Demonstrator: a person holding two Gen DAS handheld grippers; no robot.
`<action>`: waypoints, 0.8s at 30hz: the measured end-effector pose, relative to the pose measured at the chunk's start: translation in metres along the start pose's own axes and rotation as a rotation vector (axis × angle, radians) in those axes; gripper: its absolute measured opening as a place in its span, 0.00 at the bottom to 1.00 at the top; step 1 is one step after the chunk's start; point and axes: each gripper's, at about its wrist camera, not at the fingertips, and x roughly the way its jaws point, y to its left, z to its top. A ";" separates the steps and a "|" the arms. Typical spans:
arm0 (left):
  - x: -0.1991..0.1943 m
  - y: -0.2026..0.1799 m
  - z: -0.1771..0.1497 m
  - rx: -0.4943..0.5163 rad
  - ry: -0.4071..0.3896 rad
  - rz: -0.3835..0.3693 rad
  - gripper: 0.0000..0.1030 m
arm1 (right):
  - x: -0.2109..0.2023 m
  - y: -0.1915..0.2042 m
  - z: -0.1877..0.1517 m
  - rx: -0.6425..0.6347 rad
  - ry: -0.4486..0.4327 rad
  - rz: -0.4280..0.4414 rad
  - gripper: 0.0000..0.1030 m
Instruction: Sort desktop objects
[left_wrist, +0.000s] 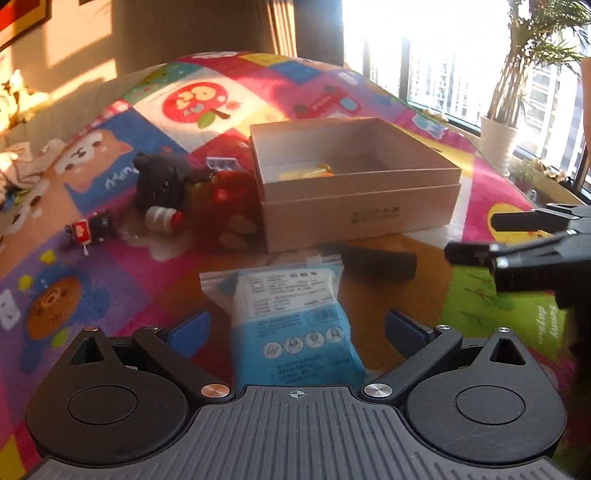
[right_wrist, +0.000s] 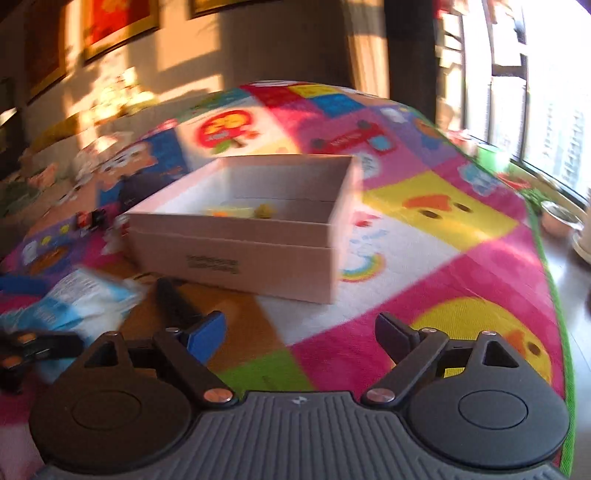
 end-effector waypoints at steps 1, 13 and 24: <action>-0.001 0.000 -0.002 0.005 0.003 0.005 0.79 | -0.001 0.008 0.002 -0.036 0.005 0.021 0.83; -0.009 0.033 -0.035 -0.164 -0.017 0.066 0.78 | 0.035 0.055 0.020 -0.175 0.070 -0.179 0.56; -0.012 0.032 -0.039 -0.168 -0.047 0.056 0.86 | 0.062 0.082 0.036 0.074 0.152 -0.069 0.81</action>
